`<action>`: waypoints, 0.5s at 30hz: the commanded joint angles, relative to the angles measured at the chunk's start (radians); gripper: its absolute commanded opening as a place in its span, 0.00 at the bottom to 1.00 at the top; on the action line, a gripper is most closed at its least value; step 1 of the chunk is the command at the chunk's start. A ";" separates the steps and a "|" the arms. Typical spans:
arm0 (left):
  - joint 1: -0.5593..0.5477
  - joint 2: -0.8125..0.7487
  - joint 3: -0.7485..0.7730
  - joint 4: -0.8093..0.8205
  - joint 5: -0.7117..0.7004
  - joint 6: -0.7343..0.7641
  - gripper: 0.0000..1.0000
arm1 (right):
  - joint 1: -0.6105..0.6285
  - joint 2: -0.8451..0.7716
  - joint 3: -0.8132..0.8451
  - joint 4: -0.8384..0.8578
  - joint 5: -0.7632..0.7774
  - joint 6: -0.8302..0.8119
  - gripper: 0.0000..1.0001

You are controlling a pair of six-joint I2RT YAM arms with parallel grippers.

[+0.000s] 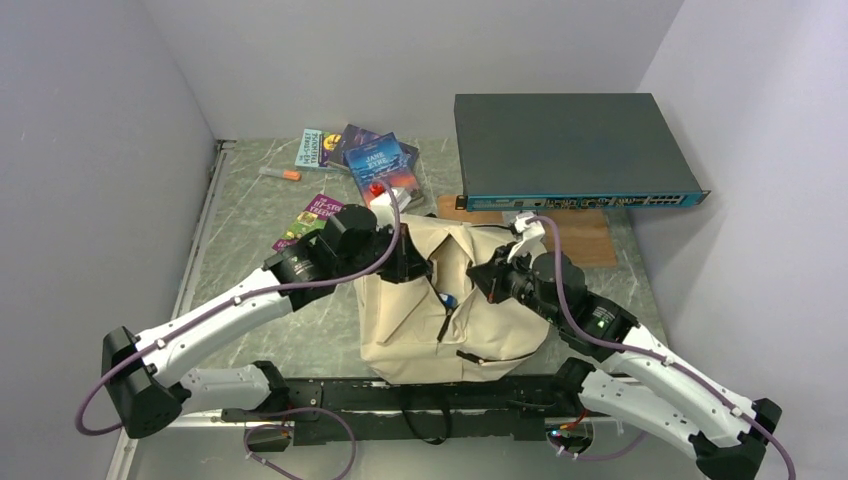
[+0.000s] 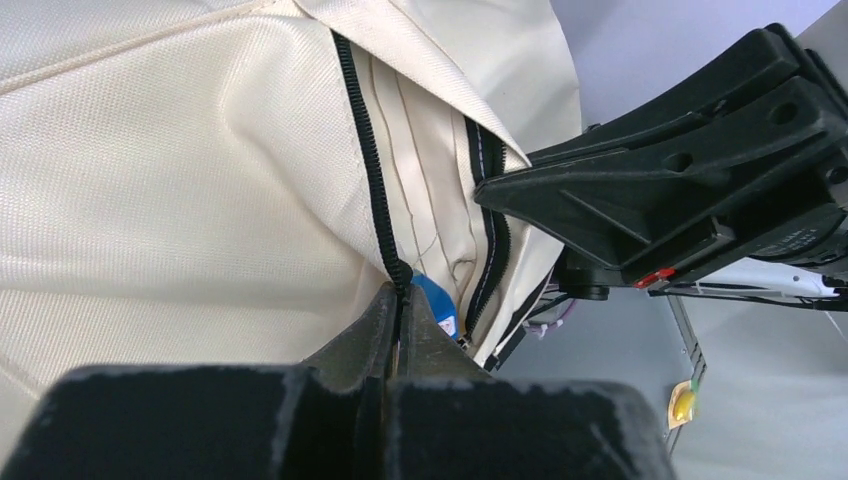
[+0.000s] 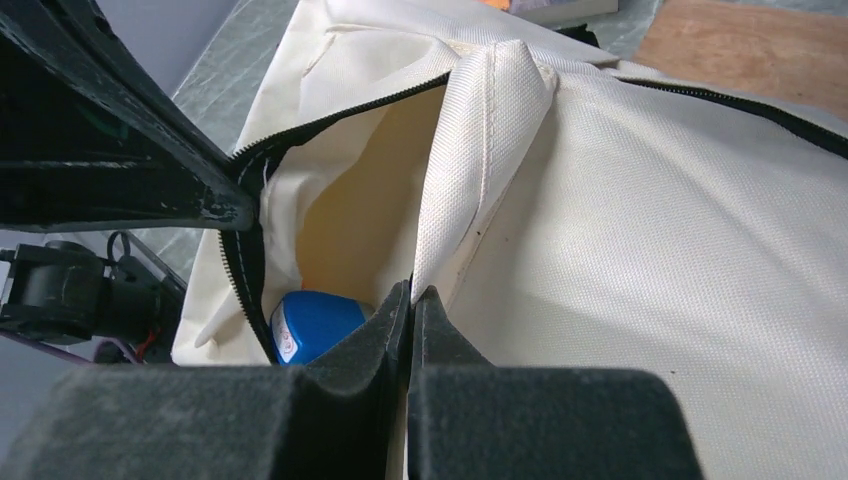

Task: Pack the student bag
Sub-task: Adjust the student bag at the center of the board.

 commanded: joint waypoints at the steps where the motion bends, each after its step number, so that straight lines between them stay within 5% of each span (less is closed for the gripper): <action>1: 0.008 0.016 -0.092 0.107 -0.014 -0.055 0.00 | -0.003 0.001 0.013 0.063 0.036 -0.013 0.00; 8: 0.016 0.097 -0.139 0.171 0.082 -0.084 0.00 | -0.002 0.036 -0.031 0.031 0.009 -0.011 0.00; 15: 0.016 0.085 -0.104 0.136 0.061 -0.063 0.00 | -0.002 -0.006 0.054 -0.106 0.114 -0.118 0.22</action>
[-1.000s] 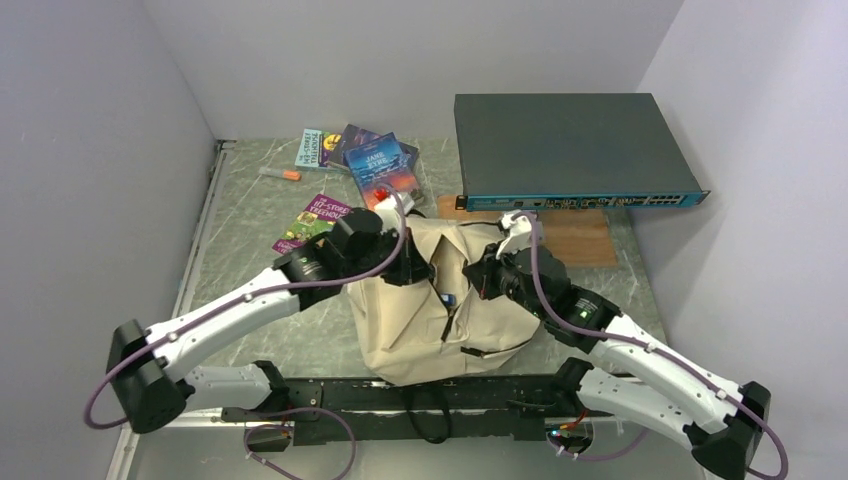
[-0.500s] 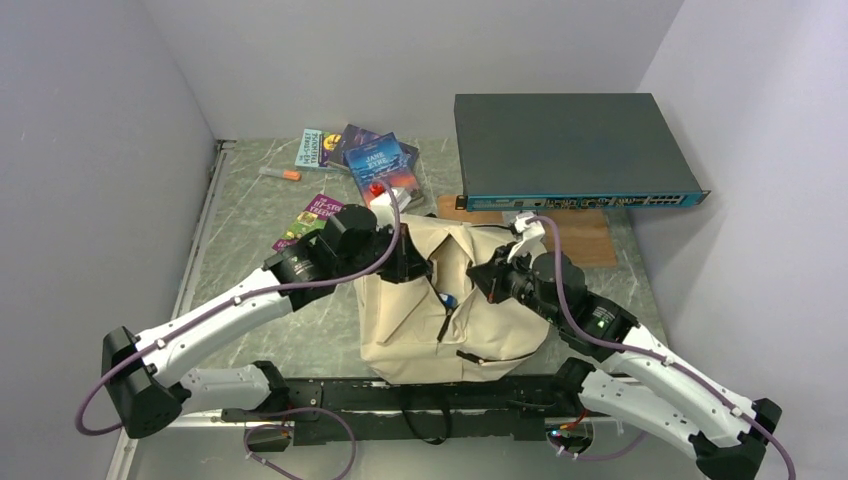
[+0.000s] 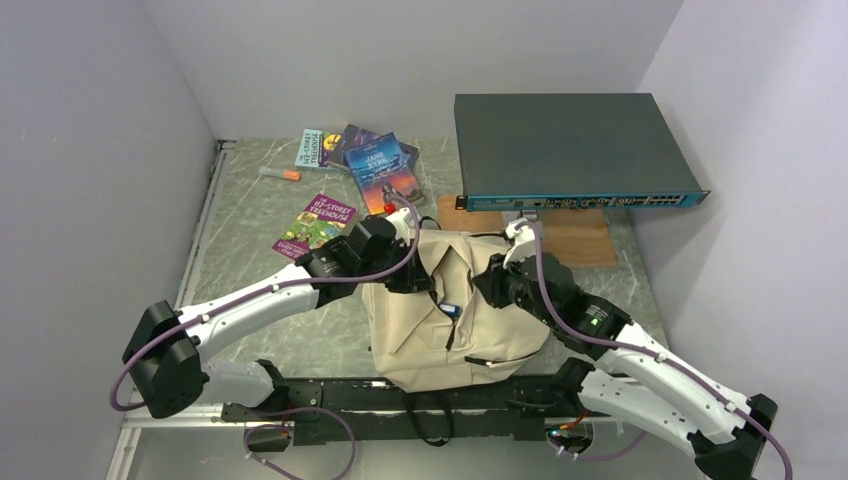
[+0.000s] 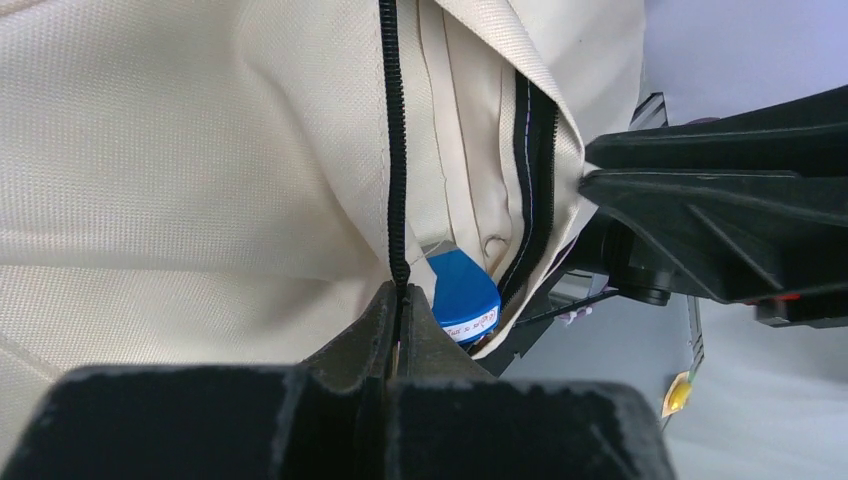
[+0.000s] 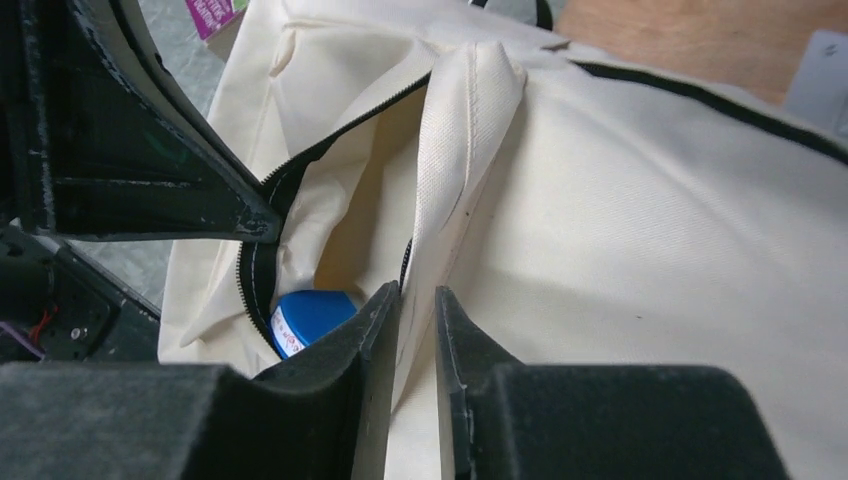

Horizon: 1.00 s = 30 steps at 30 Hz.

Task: Pack the student bag
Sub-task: Adjust the student bag at the center of the board.

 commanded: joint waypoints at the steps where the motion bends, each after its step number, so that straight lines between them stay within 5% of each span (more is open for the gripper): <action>1: 0.003 -0.038 0.036 0.018 0.011 0.010 0.00 | 0.002 -0.031 0.113 -0.072 0.079 -0.095 0.26; 5: 0.003 -0.056 0.028 0.027 0.015 0.000 0.00 | 0.003 -0.046 0.166 -0.092 -0.015 -0.148 0.35; 9: 0.003 -0.062 0.031 0.016 0.006 0.006 0.00 | 0.002 -0.037 0.156 -0.011 -0.275 -0.199 0.50; 12: 0.002 -0.062 0.037 0.007 0.003 0.009 0.00 | 0.002 0.051 0.149 0.012 -0.471 -0.208 0.51; 22: 0.003 -0.064 0.027 0.014 0.003 0.009 0.00 | 0.004 0.166 0.123 -0.009 -0.568 -0.145 0.17; 30: 0.002 -0.071 0.032 0.008 0.000 0.013 0.00 | 0.004 0.188 0.086 -0.020 -0.476 -0.110 0.05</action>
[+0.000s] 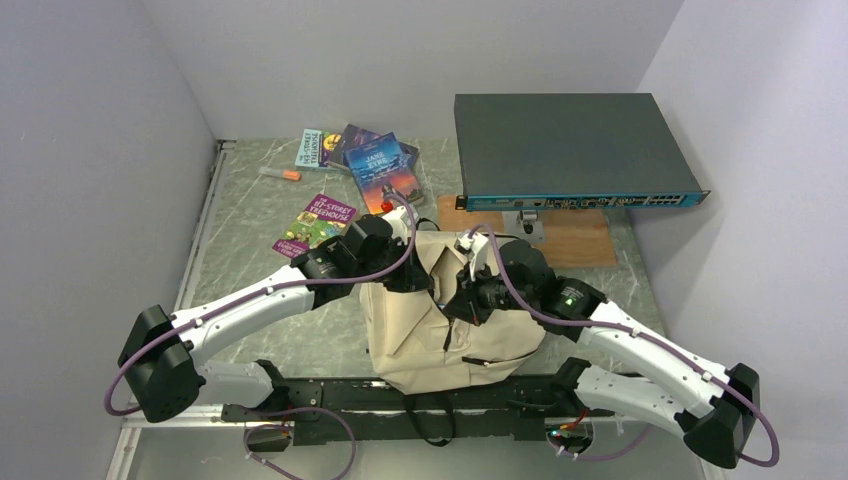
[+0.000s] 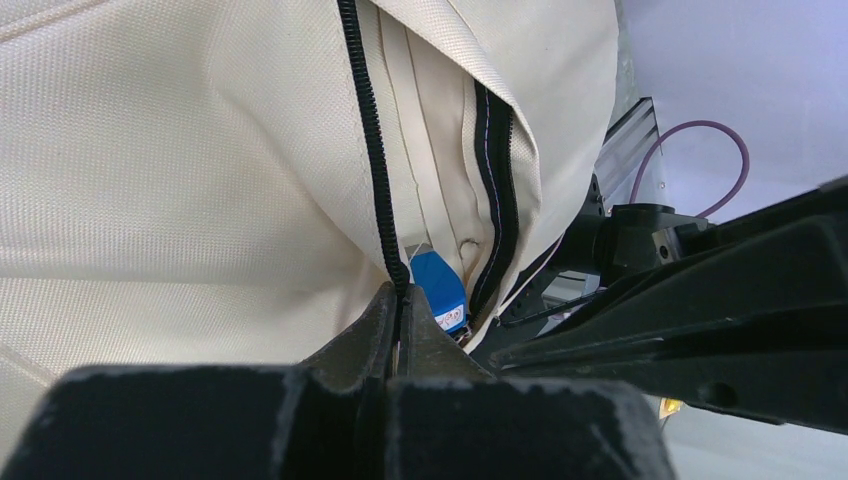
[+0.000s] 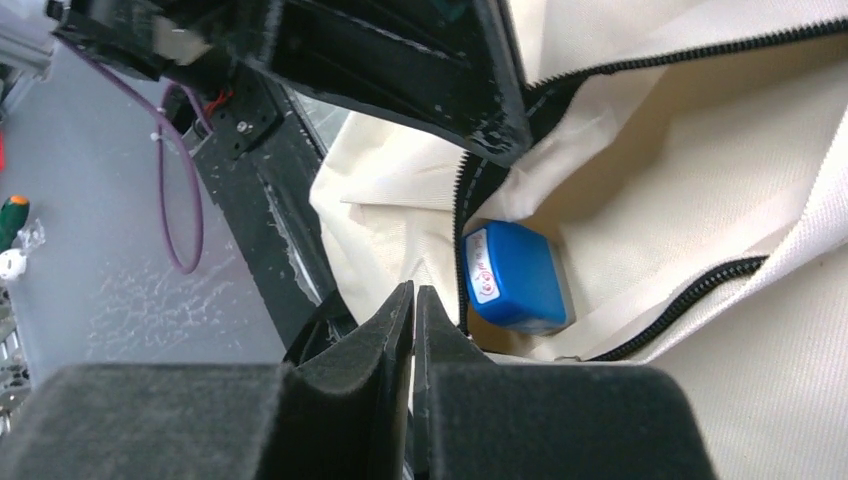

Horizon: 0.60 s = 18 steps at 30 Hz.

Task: Pack the student bag
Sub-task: Adjust the student bag at the center of the board, then move the stationery to the center of the board.

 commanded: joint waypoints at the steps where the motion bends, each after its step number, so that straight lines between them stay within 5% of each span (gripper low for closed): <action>1: 0.000 -0.043 0.030 0.005 0.003 0.011 0.00 | 0.003 0.020 -0.008 0.009 0.066 0.035 0.04; 13: -0.001 -0.037 0.035 0.010 0.014 0.004 0.00 | 0.002 0.111 -0.028 0.081 0.122 0.049 0.00; 18: -0.002 -0.032 0.049 0.000 0.014 0.010 0.00 | 0.001 0.172 -0.008 0.114 0.344 0.046 0.00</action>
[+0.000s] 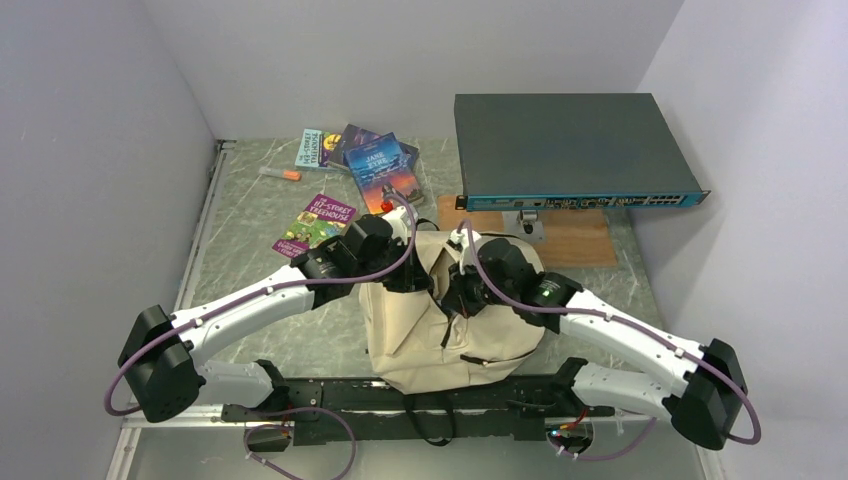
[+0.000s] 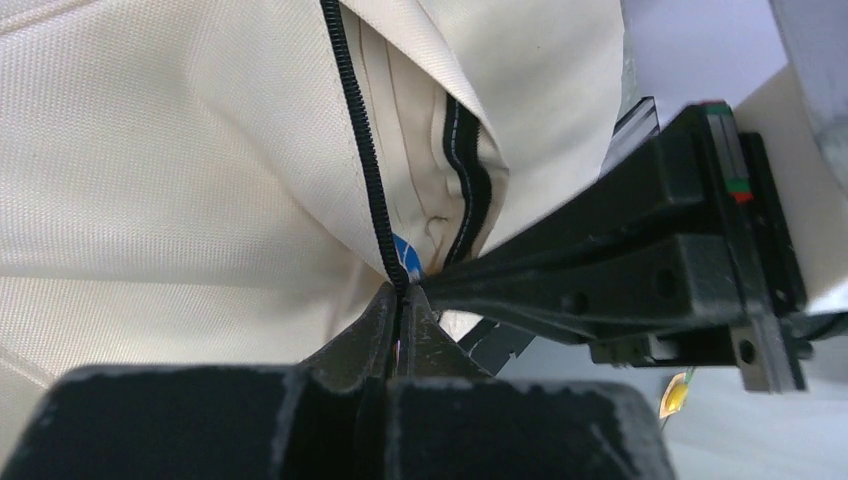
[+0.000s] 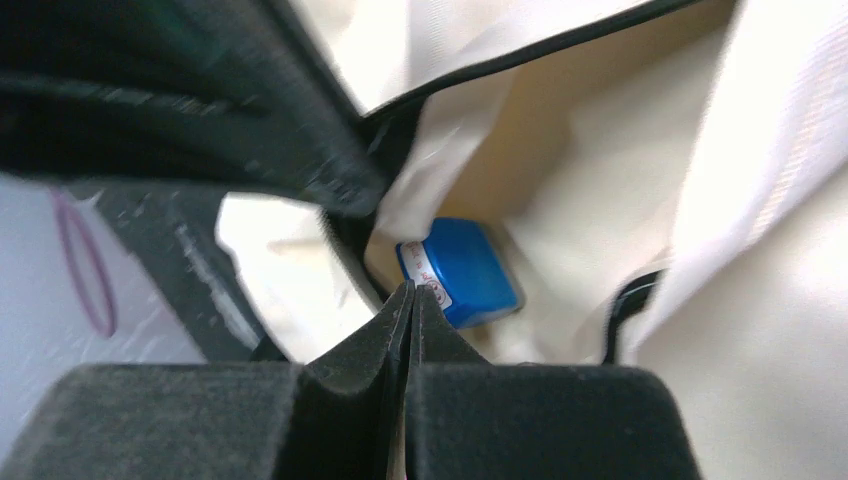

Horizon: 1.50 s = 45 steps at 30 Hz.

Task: Pack the student bag
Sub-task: Move the stationery to the center of the board.

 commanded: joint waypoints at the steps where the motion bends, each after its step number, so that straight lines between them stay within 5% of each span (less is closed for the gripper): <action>1: -0.003 -0.029 0.053 -0.003 0.012 0.011 0.00 | 0.001 0.060 0.031 0.071 0.308 0.017 0.00; 4: -0.003 -0.026 0.058 -0.013 0.010 0.010 0.00 | -0.001 0.062 0.045 0.111 0.503 0.055 0.00; 9: -0.006 -0.023 0.048 -0.006 0.013 0.003 0.00 | -0.002 -0.018 0.055 0.193 0.419 0.026 0.10; 15: -0.007 -0.012 0.021 0.031 0.019 -0.009 0.00 | -0.002 -0.070 0.069 0.075 0.383 0.052 0.14; 25: -0.011 -0.013 0.017 0.026 0.010 -0.007 0.00 | -0.009 -0.148 -0.001 -0.049 0.532 0.080 0.57; 27: -0.011 -0.013 0.015 0.026 0.014 -0.013 0.00 | -0.015 -0.124 -0.005 -0.024 0.520 0.076 0.60; 31: -0.012 -0.016 0.004 0.032 0.015 -0.027 0.00 | -0.017 -0.065 -0.015 0.045 0.491 0.066 0.56; 35: -0.010 -0.015 0.021 -0.021 -0.004 -0.011 0.00 | -0.017 -0.046 -0.016 0.078 0.441 0.053 0.20; 38: 0.003 -0.026 0.049 -0.096 -0.049 0.031 0.15 | -0.016 -0.097 -0.055 0.118 0.419 0.054 0.00; 40: 0.031 -0.050 0.050 -0.122 -0.065 0.048 0.30 | -0.017 -0.139 -0.089 0.139 0.421 0.062 0.00; 43: 0.117 -0.110 0.031 -0.154 -0.091 0.056 0.66 | -0.016 -0.173 -0.119 0.158 0.407 0.067 0.00; 45: 0.185 -0.173 0.009 -0.167 -0.119 0.055 0.79 | -0.017 -0.171 -0.121 0.157 0.396 0.066 0.00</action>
